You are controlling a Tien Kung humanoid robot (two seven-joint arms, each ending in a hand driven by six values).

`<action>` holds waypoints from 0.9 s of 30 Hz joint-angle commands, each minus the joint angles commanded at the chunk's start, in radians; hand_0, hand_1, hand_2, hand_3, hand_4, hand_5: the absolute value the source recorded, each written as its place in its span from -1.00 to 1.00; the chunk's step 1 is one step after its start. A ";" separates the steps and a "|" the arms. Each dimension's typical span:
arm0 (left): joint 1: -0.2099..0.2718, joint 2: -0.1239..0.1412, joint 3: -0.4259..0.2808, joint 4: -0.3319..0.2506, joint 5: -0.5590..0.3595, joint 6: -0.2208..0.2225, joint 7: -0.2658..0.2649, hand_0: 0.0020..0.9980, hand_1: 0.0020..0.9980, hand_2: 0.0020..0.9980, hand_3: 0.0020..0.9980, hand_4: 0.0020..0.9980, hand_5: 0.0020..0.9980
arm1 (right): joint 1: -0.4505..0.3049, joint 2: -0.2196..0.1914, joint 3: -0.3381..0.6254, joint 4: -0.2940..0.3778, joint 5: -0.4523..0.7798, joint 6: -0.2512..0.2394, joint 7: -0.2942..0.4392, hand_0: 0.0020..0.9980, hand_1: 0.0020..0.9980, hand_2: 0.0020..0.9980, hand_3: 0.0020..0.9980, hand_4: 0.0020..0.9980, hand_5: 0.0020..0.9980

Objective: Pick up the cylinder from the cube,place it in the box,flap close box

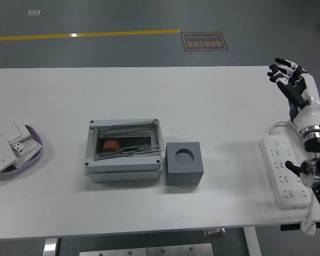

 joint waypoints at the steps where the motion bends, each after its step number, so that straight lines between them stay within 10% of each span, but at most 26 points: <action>1: -0.001 0.003 0.001 0.000 0.001 0.000 0.000 0.19 0.24 0.23 0.27 0.36 -0.49 | -0.006 0.000 0.006 -0.001 0.001 -0.001 0.001 0.48 0.30 0.31 0.35 0.42 -0.29; 27: 0.006 -0.023 -0.155 0.022 0.032 -0.010 -0.012 0.19 0.25 0.23 0.26 0.36 -0.50 | -0.044 0.001 0.095 0.001 -0.001 -0.005 0.007 0.46 0.31 0.30 0.33 0.46 -0.23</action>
